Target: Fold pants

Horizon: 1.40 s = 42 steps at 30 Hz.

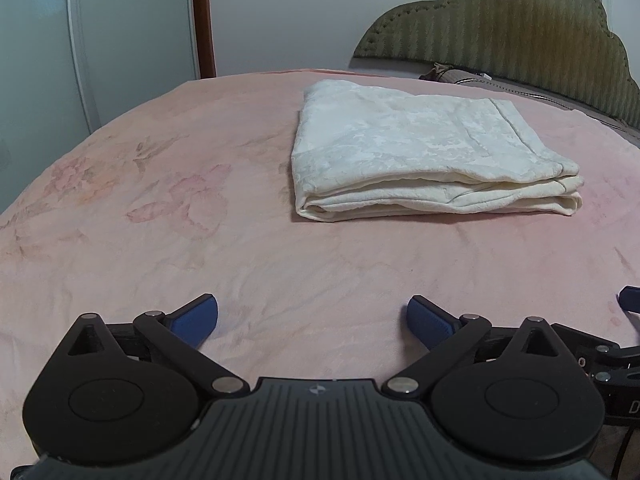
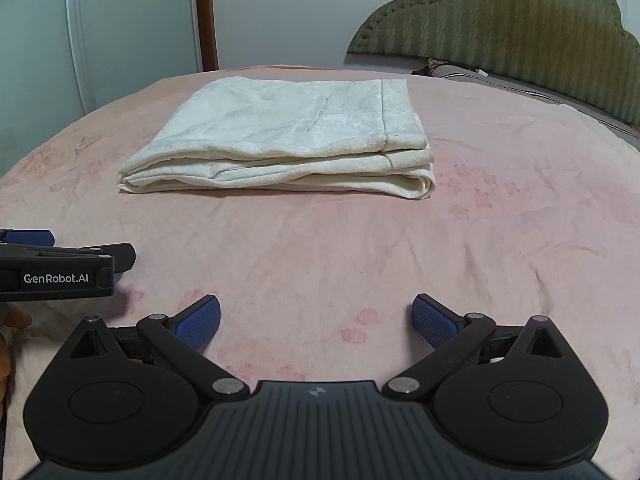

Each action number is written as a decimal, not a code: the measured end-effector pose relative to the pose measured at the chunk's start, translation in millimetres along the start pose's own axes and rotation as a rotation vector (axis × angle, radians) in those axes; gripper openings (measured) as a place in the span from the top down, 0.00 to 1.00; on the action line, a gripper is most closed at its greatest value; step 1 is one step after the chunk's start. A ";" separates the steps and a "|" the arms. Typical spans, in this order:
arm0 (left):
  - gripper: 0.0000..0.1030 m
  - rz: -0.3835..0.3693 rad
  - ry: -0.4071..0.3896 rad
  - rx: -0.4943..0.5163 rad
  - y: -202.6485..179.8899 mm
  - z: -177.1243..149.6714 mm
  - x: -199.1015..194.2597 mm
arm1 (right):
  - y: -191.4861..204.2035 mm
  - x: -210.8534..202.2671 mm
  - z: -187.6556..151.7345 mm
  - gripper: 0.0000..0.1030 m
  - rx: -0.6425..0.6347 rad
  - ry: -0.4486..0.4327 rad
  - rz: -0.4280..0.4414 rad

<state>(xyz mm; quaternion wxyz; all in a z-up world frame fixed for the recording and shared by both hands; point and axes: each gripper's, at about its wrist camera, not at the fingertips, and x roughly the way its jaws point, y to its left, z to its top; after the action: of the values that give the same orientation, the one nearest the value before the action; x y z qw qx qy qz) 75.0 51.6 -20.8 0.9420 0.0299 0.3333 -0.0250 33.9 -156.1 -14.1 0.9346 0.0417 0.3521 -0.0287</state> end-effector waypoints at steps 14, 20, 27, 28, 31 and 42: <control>0.00 -0.004 0.000 -0.005 0.1 -0.9 0.2 | 0.2 0.0 -2.6 0.00 -0.003 -0.007 -0.003; 0.00 -0.005 0.002 -0.007 0.0 -1.4 0.5 | 1.4 0.4 -4.0 0.00 0.004 -0.009 0.001; 0.03 -0.030 0.001 0.001 1.6 3.8 -3.2 | -3.0 -2.2 -2.9 0.00 -0.003 -0.016 0.046; 0.04 -0.039 -0.007 0.010 2.4 7.5 -4.9 | -6.9 -4.5 -2.1 0.00 0.007 -0.032 0.093; 0.03 -0.031 -0.059 0.017 8.2 22.8 -9.3 | -19.2 -9.1 5.1 0.00 0.057 -0.078 0.141; 0.02 0.073 -0.029 0.044 10.1 50.9 20.3 | 7.2 0.9 33.1 0.00 -0.113 -0.095 0.094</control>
<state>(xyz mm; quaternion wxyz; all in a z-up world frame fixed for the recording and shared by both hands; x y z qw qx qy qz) 123.4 57.4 6.3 0.9462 0.0622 0.3176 0.0016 56.9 -152.1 10.5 0.9514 0.0039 0.3061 0.0330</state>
